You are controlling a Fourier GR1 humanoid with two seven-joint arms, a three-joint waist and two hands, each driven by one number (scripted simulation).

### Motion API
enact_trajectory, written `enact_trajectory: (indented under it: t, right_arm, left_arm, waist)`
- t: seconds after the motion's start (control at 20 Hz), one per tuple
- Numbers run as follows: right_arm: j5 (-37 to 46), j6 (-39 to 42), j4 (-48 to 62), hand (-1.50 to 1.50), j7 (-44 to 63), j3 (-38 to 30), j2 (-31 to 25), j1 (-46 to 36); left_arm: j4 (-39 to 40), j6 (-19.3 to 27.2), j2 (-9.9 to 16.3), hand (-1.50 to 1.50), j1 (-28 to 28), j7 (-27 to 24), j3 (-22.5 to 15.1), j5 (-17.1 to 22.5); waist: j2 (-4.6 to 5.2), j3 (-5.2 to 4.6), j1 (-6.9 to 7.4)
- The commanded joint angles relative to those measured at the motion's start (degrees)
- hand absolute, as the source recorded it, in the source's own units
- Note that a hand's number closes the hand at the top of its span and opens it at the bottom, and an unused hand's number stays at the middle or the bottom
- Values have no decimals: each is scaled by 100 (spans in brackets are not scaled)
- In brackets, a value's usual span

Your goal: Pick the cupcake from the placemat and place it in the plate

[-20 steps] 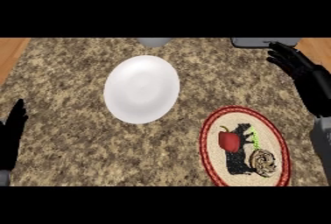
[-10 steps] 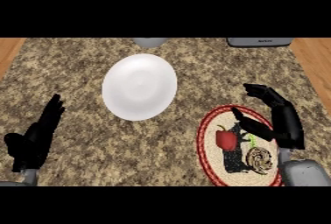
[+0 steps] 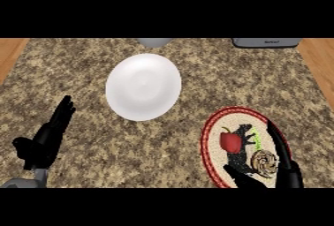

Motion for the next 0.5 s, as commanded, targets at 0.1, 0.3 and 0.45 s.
enact_trajectory:
  t: [0.1, 0.3, 0.45]
  right_arm:
    - [904, -220, -1067, -150, 744, 106, -530, 1327]
    - [1791, 170, -1477, -150, 2180, 96, -937, 1422]
    - [2159, 867, -1688, -150, 2910, 75, -1415, 1626]
  left_arm:
    - [180, -46, -228, 0, -195, -8, -56, -120]
    - [101, -44, -237, 0, -193, 31, -105, -209]
    - [292, -161, -79, 0, -134, -180, 128, -140]
  waist:
    - [6, -5, 1]
    - [21, -12, 79]
    - [36, -19, 110]
